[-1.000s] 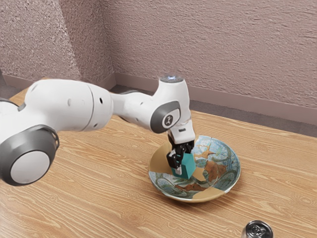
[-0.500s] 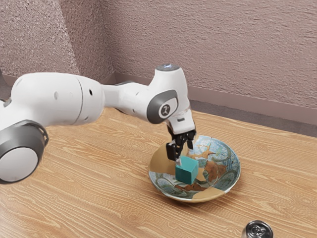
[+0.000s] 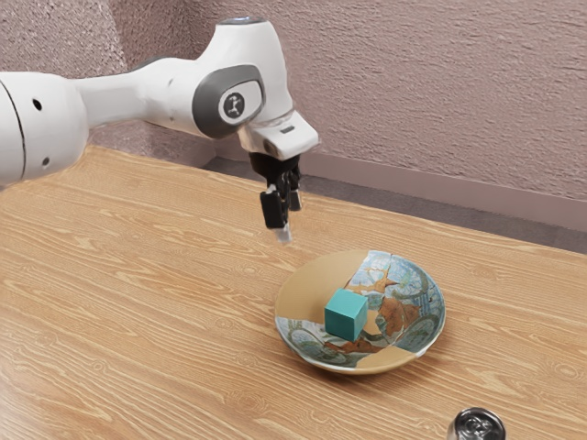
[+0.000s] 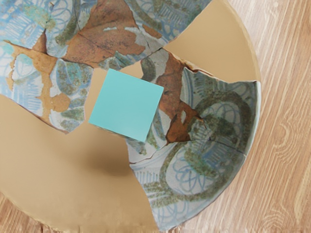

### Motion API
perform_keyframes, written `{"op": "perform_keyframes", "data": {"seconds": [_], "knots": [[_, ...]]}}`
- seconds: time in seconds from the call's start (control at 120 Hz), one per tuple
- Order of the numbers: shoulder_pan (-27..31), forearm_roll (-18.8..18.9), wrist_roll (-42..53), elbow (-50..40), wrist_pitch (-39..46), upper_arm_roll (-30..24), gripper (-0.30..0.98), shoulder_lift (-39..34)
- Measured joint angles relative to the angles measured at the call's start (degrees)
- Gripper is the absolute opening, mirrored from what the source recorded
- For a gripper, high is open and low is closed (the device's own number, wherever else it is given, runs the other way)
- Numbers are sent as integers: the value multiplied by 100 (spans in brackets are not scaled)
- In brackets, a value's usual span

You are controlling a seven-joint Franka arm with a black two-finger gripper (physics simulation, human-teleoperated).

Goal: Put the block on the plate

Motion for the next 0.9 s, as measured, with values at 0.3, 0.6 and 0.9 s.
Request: {"op": "perform_keyframes", "data": {"seconds": [0.3,0.6,0.9], "knots": [[-8,176,-2204,76,-1297,704,69,-651],[318,244,-3835,99,-1944,966,69,-1061],[788,511,-4765,157,-2007,1089,69,-1031]]}}
